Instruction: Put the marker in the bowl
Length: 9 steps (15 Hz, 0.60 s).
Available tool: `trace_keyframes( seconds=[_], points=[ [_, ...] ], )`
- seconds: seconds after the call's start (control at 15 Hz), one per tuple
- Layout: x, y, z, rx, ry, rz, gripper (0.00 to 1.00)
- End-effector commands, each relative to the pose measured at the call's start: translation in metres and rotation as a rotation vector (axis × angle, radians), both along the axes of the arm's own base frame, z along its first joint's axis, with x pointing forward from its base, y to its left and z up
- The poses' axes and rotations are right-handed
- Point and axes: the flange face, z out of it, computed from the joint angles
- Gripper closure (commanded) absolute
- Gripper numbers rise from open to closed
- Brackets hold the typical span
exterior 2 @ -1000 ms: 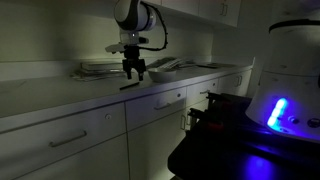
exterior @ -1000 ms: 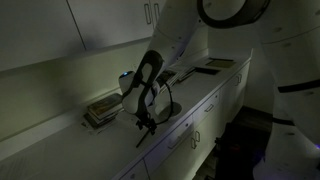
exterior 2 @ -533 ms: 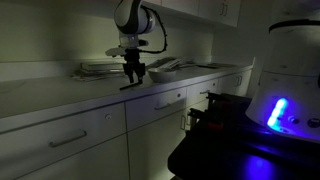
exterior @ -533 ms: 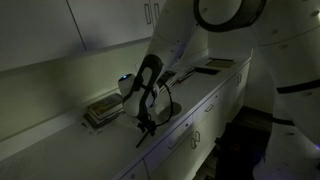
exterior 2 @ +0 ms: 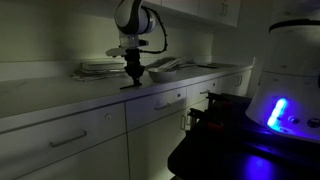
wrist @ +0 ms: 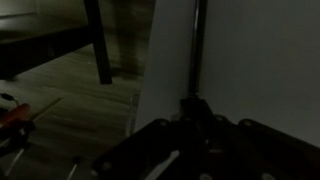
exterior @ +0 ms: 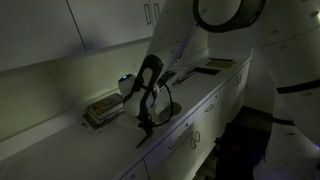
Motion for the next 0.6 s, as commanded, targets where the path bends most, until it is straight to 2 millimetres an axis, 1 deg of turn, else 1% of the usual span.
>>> trace_keyframes(
  seconds=[0.0, 0.27, 0.53],
  points=[
    [0.003, -0.001, 0.0, -0.018, -0.001, 0.001, 0.97],
    [0.002, 0.001, 0.003, -0.006, 0.001, 0.004, 0.97],
    [0.003, 0.004, 0.023, -0.004, -0.032, 0.026, 0.97]
  ],
)
